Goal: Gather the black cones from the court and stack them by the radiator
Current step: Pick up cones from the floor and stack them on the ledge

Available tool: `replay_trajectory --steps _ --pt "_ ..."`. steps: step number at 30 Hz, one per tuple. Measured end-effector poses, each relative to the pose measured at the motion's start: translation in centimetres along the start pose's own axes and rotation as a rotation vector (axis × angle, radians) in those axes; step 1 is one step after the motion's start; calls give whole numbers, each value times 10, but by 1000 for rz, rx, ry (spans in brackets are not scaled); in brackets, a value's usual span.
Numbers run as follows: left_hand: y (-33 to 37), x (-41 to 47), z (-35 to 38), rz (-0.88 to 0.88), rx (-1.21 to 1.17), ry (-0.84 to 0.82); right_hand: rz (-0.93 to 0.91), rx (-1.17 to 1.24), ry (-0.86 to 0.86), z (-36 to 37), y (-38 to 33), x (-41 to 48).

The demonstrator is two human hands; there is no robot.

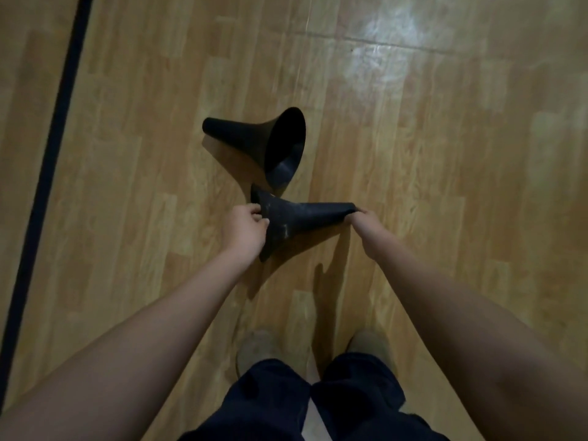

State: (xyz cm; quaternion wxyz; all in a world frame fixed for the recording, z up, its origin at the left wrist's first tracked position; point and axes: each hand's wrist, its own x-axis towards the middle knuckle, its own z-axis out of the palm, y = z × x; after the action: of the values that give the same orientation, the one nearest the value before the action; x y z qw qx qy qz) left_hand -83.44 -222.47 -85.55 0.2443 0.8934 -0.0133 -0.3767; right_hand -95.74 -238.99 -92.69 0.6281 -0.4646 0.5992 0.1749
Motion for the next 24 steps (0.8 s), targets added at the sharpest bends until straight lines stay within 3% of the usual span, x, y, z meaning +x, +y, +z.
replay_trajectory --steps 4,10,19,24 --pt "3 -13 -9 -33 -26 -12 34 -15 -85 -10 -5 -29" --pt "22 -60 -40 -113 -35 59 -7 -89 -46 -26 -19 -91" --pt "107 -215 -191 -84 -91 -9 -61 -175 -21 -71 -111 -296" --pt "154 -300 -286 -49 -130 89 -144 -168 -30 -90 -177 -414"
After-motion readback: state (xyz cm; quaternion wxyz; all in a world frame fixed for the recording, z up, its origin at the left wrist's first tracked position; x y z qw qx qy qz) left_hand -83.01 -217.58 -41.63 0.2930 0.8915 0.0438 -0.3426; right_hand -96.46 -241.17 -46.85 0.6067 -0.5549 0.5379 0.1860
